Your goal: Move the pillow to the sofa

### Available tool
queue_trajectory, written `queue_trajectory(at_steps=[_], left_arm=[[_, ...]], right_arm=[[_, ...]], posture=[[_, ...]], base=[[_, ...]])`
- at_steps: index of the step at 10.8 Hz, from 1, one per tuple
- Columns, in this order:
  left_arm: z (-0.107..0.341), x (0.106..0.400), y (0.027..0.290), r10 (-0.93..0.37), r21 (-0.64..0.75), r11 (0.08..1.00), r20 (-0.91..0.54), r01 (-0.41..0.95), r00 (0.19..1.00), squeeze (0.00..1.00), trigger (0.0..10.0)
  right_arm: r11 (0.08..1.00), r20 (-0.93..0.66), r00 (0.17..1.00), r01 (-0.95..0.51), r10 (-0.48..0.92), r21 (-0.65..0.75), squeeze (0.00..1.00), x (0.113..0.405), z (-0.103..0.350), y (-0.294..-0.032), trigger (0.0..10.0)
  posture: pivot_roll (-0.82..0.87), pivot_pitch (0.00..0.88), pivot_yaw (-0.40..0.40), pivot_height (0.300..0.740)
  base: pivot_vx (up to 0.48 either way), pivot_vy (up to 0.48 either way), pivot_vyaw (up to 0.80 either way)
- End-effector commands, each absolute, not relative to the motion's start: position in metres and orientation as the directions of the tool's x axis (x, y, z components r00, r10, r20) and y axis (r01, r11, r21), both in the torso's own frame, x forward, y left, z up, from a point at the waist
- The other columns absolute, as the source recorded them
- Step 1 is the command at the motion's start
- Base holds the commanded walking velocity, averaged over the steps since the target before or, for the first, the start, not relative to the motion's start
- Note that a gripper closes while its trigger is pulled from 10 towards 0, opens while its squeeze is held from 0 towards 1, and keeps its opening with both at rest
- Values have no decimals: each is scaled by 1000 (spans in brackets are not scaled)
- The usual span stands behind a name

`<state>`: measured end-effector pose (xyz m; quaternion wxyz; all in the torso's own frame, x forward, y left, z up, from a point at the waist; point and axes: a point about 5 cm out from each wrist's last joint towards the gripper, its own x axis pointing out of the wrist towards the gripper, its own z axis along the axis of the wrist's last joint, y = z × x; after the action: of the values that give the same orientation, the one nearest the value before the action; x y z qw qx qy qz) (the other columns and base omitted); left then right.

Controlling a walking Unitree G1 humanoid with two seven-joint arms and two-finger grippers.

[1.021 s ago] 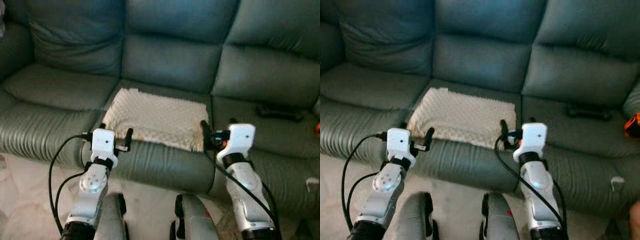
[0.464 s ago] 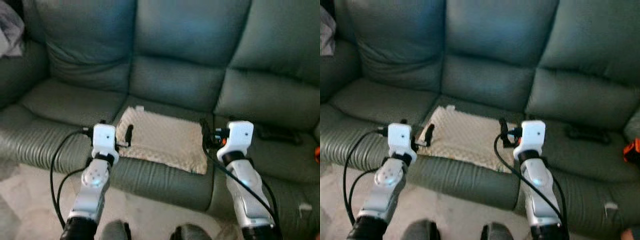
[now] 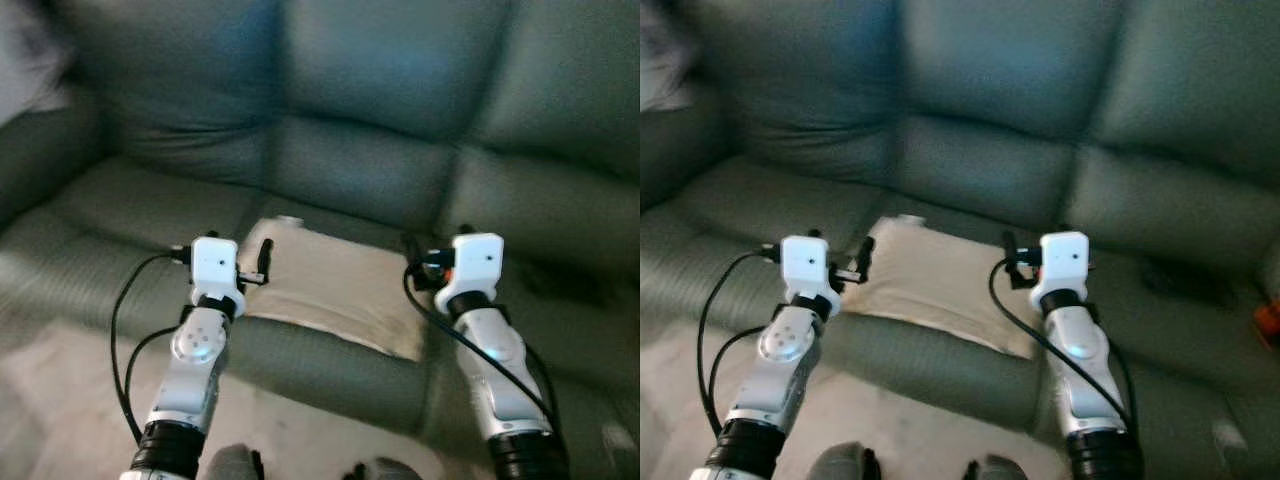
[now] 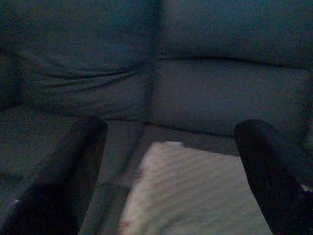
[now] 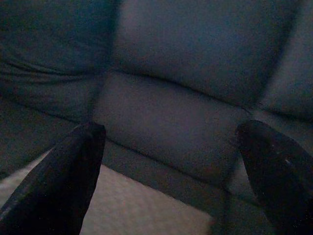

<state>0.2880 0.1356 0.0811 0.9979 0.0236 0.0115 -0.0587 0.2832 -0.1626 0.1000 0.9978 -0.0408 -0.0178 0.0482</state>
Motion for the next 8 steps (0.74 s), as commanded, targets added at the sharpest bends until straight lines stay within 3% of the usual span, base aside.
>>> queue_trajectory(at_steps=[1, 8], left_arm=[[77, 287, 143, -90, 59, 994, -51, 93, 995, 0, 10000], [79, 293, 151, -39, 89, 995, -49, 43, 998, 0, 10000]], right_arm=[[989, 48, 990, -129, 132, -70, 0, 285, 103, -153, 10000], [982, 41, 984, -172, 176, -73, 0, 280, 97, -148, 10000]], posture=[[-60, 34, -33, 740], [-44, 45, -53, 740]], base=[[0, 480, 706], [0, 480, 669]])
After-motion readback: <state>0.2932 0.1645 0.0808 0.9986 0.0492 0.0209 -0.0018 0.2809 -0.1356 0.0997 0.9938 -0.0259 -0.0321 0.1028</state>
